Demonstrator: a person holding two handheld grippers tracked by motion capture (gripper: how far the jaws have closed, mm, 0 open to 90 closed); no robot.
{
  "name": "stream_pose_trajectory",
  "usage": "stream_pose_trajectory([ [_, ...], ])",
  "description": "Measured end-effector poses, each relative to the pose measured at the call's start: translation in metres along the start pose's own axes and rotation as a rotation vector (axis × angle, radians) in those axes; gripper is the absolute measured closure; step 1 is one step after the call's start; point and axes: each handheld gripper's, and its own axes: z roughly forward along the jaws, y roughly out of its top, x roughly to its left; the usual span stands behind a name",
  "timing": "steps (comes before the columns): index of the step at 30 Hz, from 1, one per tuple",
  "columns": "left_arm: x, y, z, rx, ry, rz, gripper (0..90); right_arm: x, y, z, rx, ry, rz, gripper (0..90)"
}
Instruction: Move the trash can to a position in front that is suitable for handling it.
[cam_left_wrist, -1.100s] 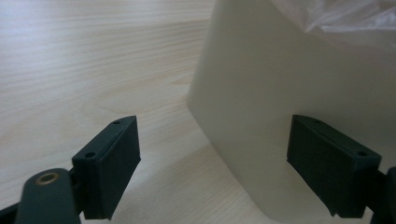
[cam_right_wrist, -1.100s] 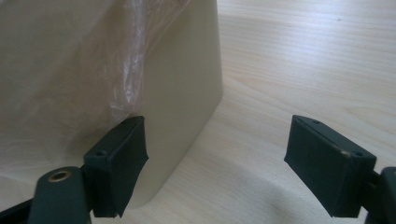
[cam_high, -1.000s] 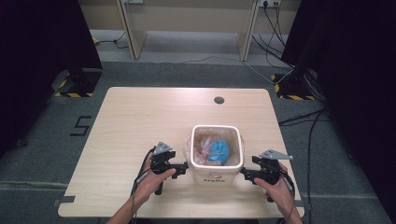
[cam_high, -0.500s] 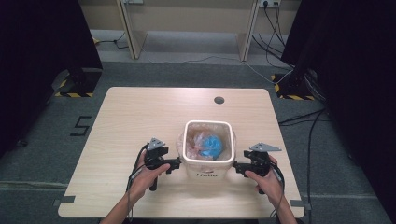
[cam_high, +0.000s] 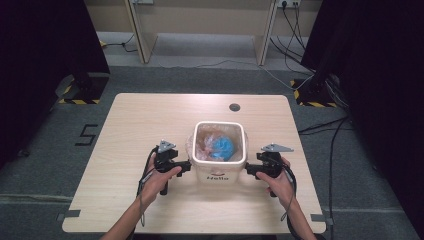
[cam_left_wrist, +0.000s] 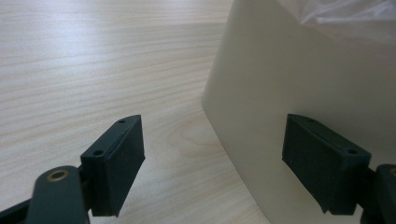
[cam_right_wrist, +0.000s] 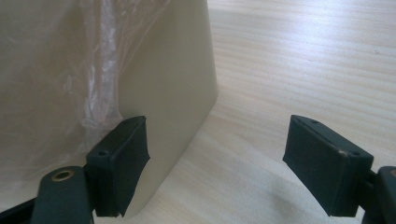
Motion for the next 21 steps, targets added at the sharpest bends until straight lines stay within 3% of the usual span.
stream_pose_trajectory([
  [5, 0.002, -0.002, 0.004, 0.009, 0.004, 0.001, 20.5, -0.001, 0.001, 0.002, -0.002, 0.009, 0.006, 21.8],
  [9, 0.004, -0.004, 0.0, 0.001, -0.016, 0.003, 16.8, -0.001, 0.0, 0.002, -0.01, 0.016, 0.03, 21.6],
  [13, 0.008, -0.009, -0.004, 0.004, -0.003, 0.012, 16.3, -0.002, -0.001, 0.0, -0.012, 0.028, 0.039, 20.3],
  [14, 0.011, -0.014, -0.007, 0.01, 0.049, 0.071, 16.3, -0.004, -0.003, -0.001, -0.009, 0.025, 0.035, 20.1],
  [15, 0.011, -0.014, -0.007, 0.01, 0.049, 0.071, 16.3, -0.004, -0.003, -0.001, -0.009, 0.025, 0.035, 20.1],
  [16, 0.014, -0.019, -0.013, 0.021, 0.088, 0.137, 16.4, -0.006, -0.005, -0.005, -0.01, 0.023, 0.052, 19.5],
  [21, 0.02, -0.029, -0.024, 0.036, 0.089, 0.127, 16.3, -0.014, -0.011, -0.011, -0.019, 0.012, 0.071, 19.4],
])
